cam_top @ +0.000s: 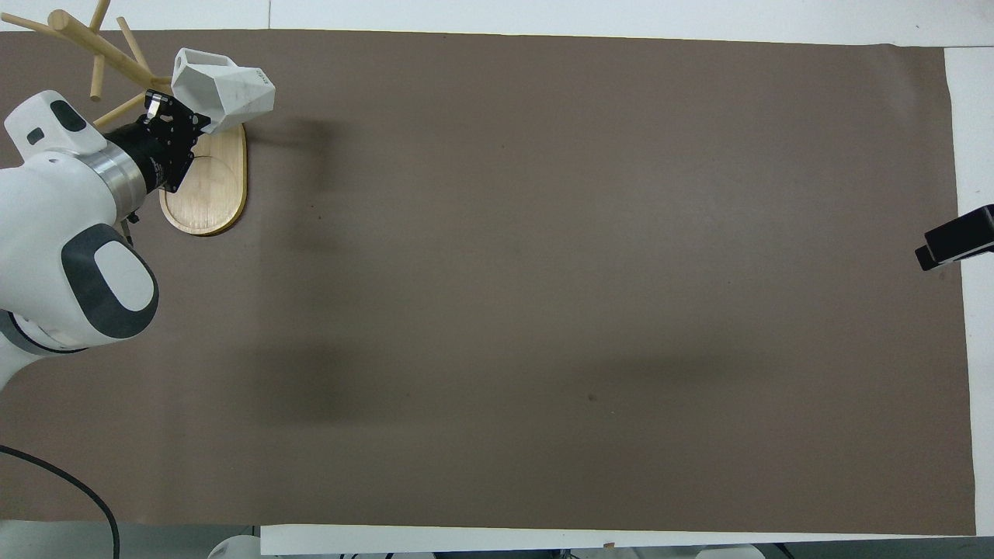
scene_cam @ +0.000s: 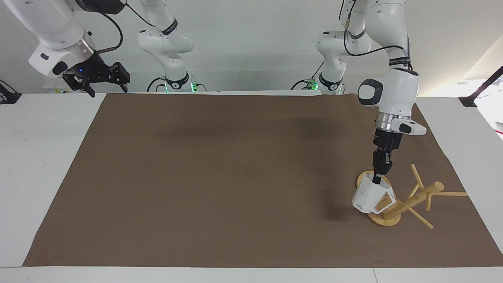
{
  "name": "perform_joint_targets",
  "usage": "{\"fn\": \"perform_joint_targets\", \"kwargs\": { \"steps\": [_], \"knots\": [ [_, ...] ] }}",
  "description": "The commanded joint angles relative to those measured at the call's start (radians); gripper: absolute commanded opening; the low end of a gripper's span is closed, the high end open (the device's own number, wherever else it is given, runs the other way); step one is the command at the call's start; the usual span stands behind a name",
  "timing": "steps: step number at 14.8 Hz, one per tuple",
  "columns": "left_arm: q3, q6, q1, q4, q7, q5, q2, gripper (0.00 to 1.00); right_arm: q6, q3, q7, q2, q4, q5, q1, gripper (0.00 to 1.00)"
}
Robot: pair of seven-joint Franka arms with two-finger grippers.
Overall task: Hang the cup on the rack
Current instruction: 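Hang the cup on a rack peg and open the left gripper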
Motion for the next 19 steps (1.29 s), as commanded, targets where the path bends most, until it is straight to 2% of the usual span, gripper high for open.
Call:
{"fn": "perform_joint_targets", "kwargs": {
  "steps": [1,4,5,6,8,9,10,11,14,16,19],
  "knots": [
    [-0.003,0.015,0.049,-0.019,0.034,-0.017,-0.006,0.0,-0.017,-0.007,0.026,0.011,0.022,0.012,-0.007,0.99],
    [-0.003,0.013,0.051,-0.031,0.034,-0.017,-0.007,0.0,-0.017,-0.002,0.107,0.008,0.025,0.004,0.0,0.99],
    [-0.002,0.001,0.053,-0.03,0.032,-0.017,-0.008,0.15,-0.014,-0.001,0.129,0.009,0.028,0.004,0.0,0.99],
    [0.001,-0.011,0.054,-0.027,0.037,-0.017,-0.008,0.49,-0.013,0.001,0.133,0.009,0.028,0.007,0.0,0.99],
    [0.001,-0.016,0.069,-0.024,0.032,-0.017,-0.006,0.67,-0.012,0.002,0.126,0.008,0.028,0.007,-0.003,0.99],
    [0.001,-0.03,0.069,-0.025,0.032,-0.017,-0.007,0.73,-0.012,0.002,0.126,0.008,0.027,0.009,-0.003,0.99],
    [0.003,-0.065,0.071,-0.021,0.031,-0.016,-0.009,0.83,-0.012,0.002,0.124,0.008,0.025,0.009,-0.004,0.99],
    [0.006,-0.106,0.086,-0.018,0.031,-0.01,-0.021,1.0,-0.012,0.001,0.123,0.006,0.024,0.007,-0.004,0.99],
    [0.011,-0.284,0.138,-0.014,0.035,0.01,-0.092,1.0,-0.012,0.001,0.124,0.002,0.013,0.007,-0.006,0.99],
    [0.011,-0.434,0.152,0.011,0.074,0.18,-0.138,1.0,-0.013,0.002,0.123,-0.005,-0.002,0.007,-0.006,0.99],
    [0.006,-0.782,0.169,0.149,0.164,0.448,-0.158,1.0,-0.017,0.002,0.123,-0.012,-0.012,0.007,-0.004,0.99]
  ]
}}
